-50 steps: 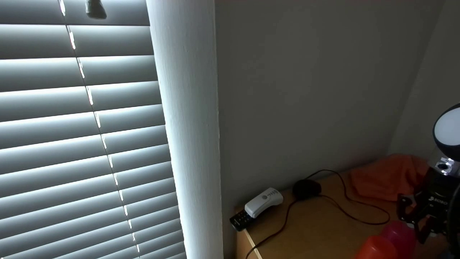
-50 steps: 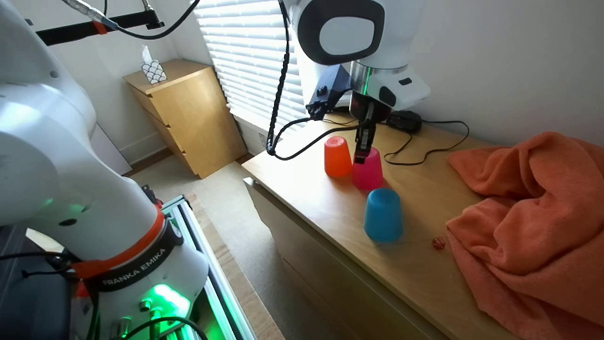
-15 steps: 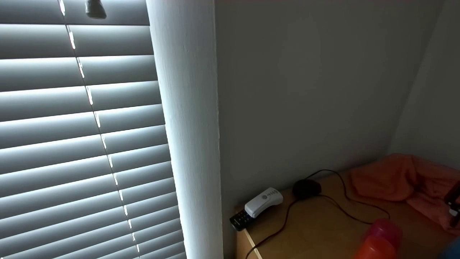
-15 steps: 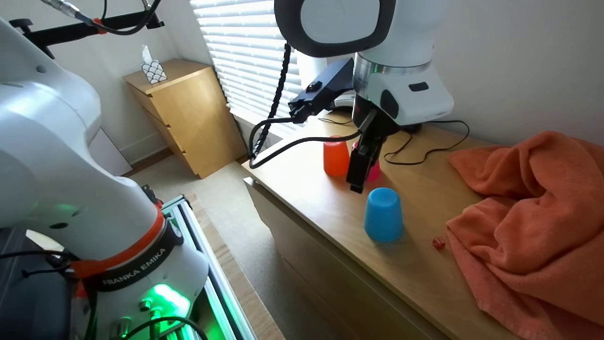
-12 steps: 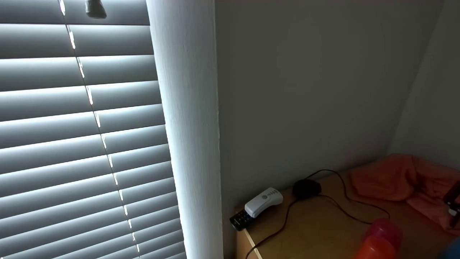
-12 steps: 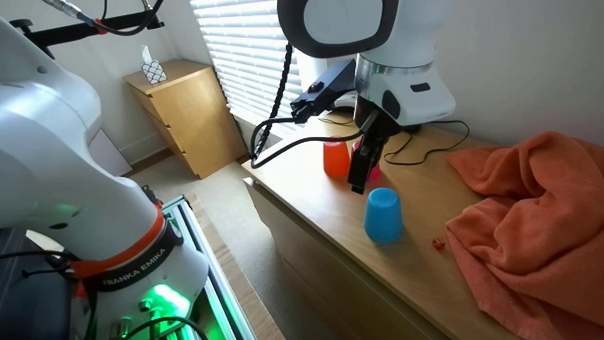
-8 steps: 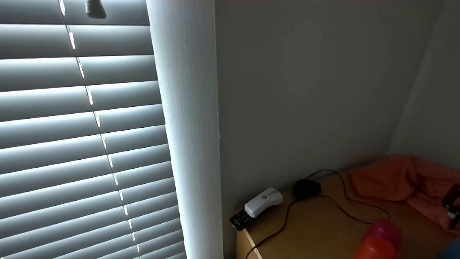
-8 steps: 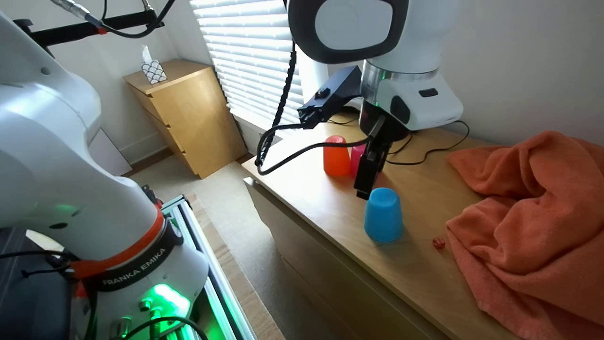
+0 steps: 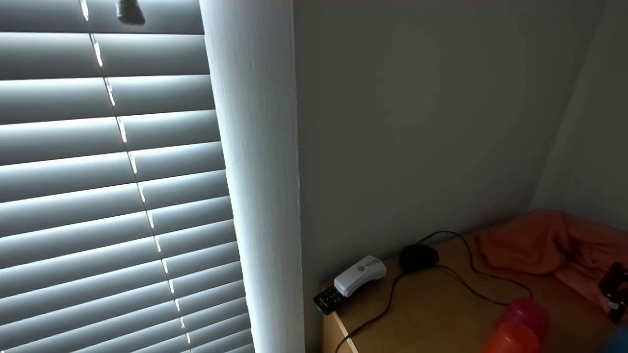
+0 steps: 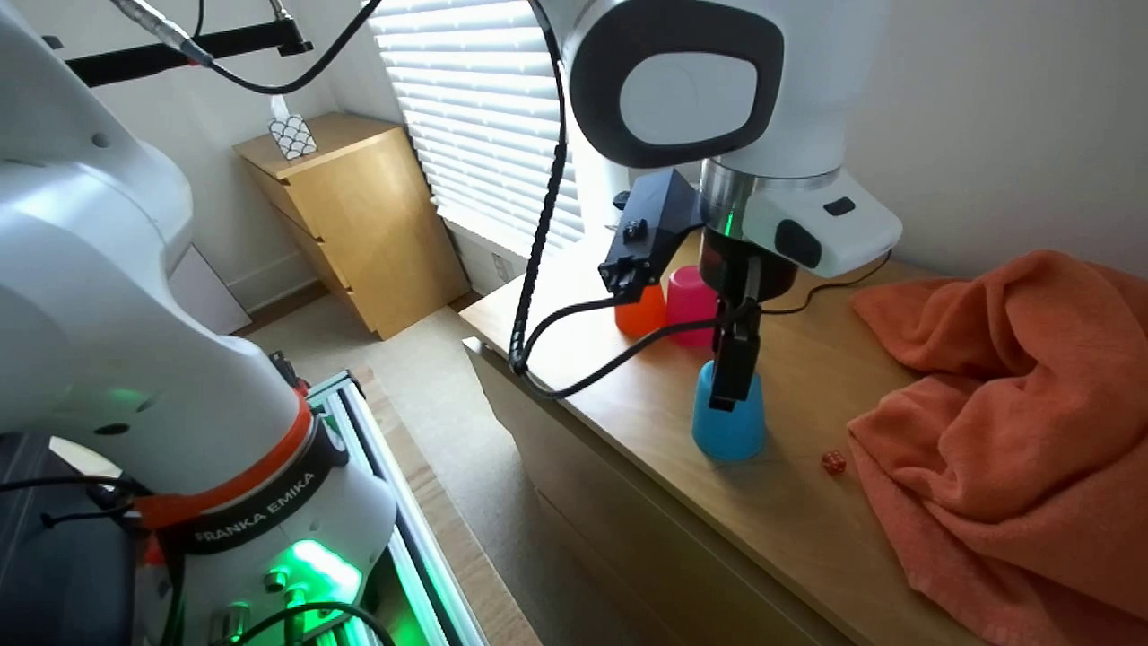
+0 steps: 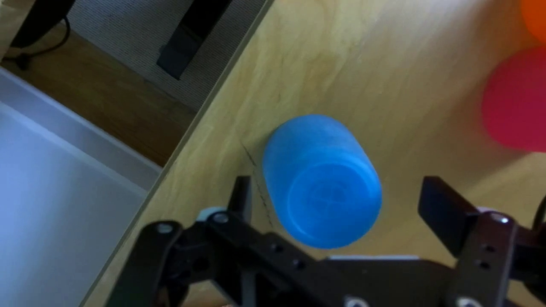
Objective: Move the cups forward then stack them
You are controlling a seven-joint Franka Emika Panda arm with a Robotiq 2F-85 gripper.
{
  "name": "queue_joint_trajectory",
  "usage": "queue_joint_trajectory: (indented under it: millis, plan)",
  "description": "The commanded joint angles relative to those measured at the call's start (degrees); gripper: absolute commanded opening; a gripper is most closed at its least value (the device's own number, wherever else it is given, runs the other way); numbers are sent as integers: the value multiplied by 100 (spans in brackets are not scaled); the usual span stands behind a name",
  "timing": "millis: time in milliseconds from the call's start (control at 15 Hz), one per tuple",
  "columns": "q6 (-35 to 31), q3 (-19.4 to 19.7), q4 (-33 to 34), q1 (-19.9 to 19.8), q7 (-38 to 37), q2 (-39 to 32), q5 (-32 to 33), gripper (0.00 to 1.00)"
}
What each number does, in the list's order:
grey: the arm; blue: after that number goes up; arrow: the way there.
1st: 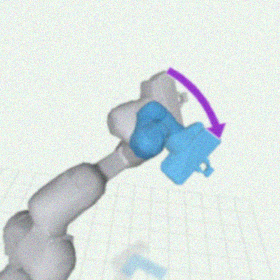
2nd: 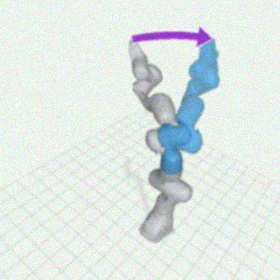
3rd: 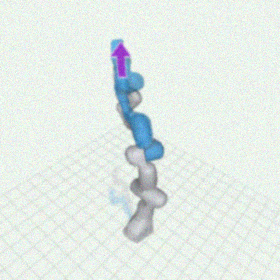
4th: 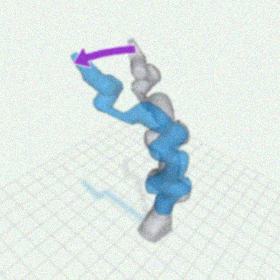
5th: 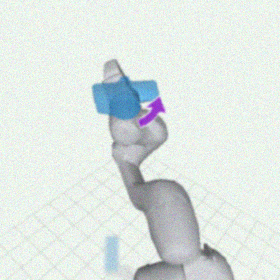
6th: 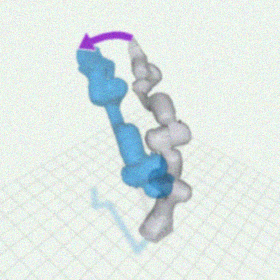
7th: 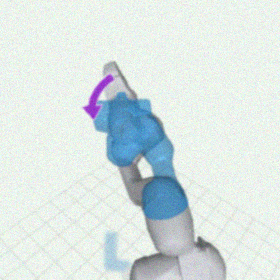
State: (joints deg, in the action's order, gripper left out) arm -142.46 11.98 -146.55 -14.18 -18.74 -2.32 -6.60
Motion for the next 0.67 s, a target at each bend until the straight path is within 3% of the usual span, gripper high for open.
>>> queue_joint_trajectory:
  millis: [0, 600]
  plan:
    - [-54, 91, 49, 33, 388, -249, 357, 100]
    - [-705, 48, 61, 109, 1454, -407, 1153, 100]
